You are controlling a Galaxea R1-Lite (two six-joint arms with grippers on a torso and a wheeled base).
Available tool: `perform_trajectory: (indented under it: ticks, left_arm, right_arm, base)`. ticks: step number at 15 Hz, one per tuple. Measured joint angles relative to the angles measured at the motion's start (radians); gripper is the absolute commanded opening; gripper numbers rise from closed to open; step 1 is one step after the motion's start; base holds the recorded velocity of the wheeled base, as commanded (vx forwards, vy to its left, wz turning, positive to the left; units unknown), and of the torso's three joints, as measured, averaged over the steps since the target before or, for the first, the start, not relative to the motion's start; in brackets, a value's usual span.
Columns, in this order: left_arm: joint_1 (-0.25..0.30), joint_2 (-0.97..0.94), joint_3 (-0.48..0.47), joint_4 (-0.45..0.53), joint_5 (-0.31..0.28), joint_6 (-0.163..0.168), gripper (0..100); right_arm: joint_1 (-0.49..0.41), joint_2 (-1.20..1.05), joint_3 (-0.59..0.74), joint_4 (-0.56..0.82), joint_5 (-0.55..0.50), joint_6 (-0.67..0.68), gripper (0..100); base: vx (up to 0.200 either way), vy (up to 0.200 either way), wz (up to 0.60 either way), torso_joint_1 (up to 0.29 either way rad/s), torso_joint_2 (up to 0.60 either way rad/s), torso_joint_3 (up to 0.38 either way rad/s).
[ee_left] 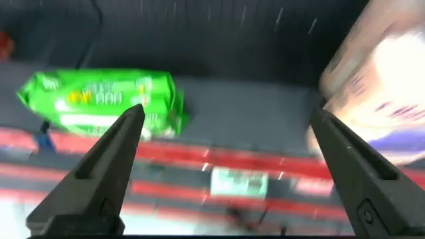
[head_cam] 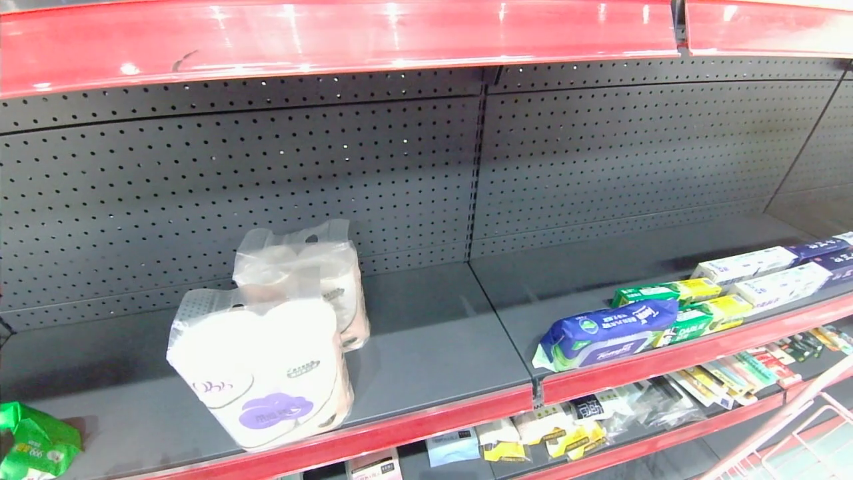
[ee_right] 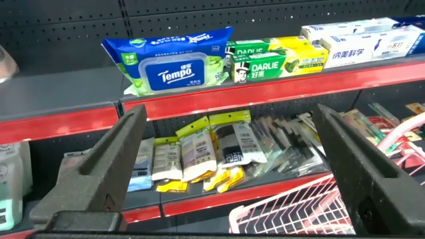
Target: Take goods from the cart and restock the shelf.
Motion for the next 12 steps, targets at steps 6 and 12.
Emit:
perform_trajectory:
  ticks: [6,12]
  left_arm:
    - [0.005,0.23,0.032,-0.011,-0.103,-0.009,100]
    - [0.06,0.431,0.056,-0.185,-0.112,-0.008,100]
  right_arm:
    - [0.0,0.0,0.0,0.0,0.0,0.0,100]
    - [0.0,0.0,0.0,0.0,-0.001,0.0,100]
  base:
    - [0.0,0.0,0.0,0.0,0.0,0.0]
    - [0.0,0.0,0.0,0.0,0.0,0.0]
